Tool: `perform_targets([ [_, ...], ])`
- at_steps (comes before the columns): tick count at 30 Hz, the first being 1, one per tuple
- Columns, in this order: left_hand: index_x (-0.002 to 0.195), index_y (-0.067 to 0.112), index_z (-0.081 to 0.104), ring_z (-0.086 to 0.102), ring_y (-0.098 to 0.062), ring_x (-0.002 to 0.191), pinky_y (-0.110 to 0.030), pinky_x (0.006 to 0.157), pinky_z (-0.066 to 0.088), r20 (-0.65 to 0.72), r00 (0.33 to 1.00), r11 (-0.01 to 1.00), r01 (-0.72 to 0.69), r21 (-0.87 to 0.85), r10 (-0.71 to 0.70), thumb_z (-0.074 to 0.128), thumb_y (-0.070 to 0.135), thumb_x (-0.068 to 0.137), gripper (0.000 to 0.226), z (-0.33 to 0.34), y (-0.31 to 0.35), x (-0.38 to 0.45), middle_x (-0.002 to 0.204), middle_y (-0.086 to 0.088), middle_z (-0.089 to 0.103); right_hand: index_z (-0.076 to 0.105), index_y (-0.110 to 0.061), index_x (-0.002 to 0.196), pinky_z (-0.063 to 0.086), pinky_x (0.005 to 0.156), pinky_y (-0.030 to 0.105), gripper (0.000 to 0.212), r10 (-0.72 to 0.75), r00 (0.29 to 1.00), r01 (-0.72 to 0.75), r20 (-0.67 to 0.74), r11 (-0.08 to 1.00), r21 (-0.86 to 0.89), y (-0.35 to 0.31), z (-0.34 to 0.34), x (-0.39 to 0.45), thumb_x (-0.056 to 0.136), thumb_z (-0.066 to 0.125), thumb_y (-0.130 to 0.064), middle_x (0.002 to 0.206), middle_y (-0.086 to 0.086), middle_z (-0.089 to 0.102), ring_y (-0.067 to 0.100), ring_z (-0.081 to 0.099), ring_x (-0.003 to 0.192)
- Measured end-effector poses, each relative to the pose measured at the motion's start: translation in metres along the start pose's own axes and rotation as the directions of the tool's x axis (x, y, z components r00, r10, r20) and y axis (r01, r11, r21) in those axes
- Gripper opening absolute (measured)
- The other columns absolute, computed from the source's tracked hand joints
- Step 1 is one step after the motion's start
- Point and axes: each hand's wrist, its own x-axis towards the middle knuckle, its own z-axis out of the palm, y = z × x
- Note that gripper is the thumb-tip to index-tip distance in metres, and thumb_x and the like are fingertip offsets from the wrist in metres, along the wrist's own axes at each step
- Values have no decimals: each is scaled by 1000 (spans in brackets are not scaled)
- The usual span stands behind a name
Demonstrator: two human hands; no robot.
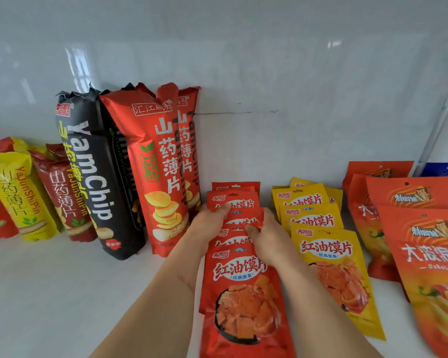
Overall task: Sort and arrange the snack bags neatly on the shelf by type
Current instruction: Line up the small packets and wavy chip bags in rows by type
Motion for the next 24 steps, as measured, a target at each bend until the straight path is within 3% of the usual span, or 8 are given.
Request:
perform_targets([
  [5,141,23,40,71,-25,99,-47,89,59,-53,996,997,-76,31,78,60,57,91,64,-3,-9,-20,121,-3,67,41,-23,135,57,84,35,45,7,1000,-6,-22,1000,31,-5,-2,-1,96,54,-43,126,1,61,17,65,103],
  [8,148,21,33,67,-22,106,-39,89,58,-54,991,989,-117,86,122,58,55,94,69,-5,-13,-39,132,-3,61,21,-16,153,42,105,37,71,16,997,-23,-70,996,-88,-10,-8,-24,97,49,-50,153,7,37,22,43,136],
  [10,152,18,28,63,-20,109,-33,84,55,-66,985,981,-149,125,158,56,51,96,71,-7,-18,-50,139,-3,55,12,-16,156,31,113,35,76,-16,994,-2,-108,986,-167,-9,-11,-51,98,46,-52,160,3,23,21,27,146],
  [13,151,21,28,62,-23,118,-33,87,53,-92,976,965,-179,191,199,57,54,94,72,-9,-34,-58,142,0,51,15,-21,154,34,110,31,72,-73,992,48,-102,973,-227,1,-3,-92,97,45,-53,155,-1,29,17,33,141],
  [18,146,23,32,58,-26,122,-48,99,53,-63,955,907,-254,335,291,59,53,93,67,-4,-53,-64,142,-3,50,20,-22,152,37,108,31,67,-60,992,28,-114,964,-264,11,15,-108,97,43,-53,153,-2,30,17,37,138],
  [24,145,15,35,54,-28,127,-45,101,49,-81,928,820,-277,501,363,56,51,96,64,1,-52,-61,142,-7,49,29,-19,148,39,103,29,62,-43,986,-7,-159,955,-297,12,19,-106,98,43,-52,146,0,40,18,44,131],
])
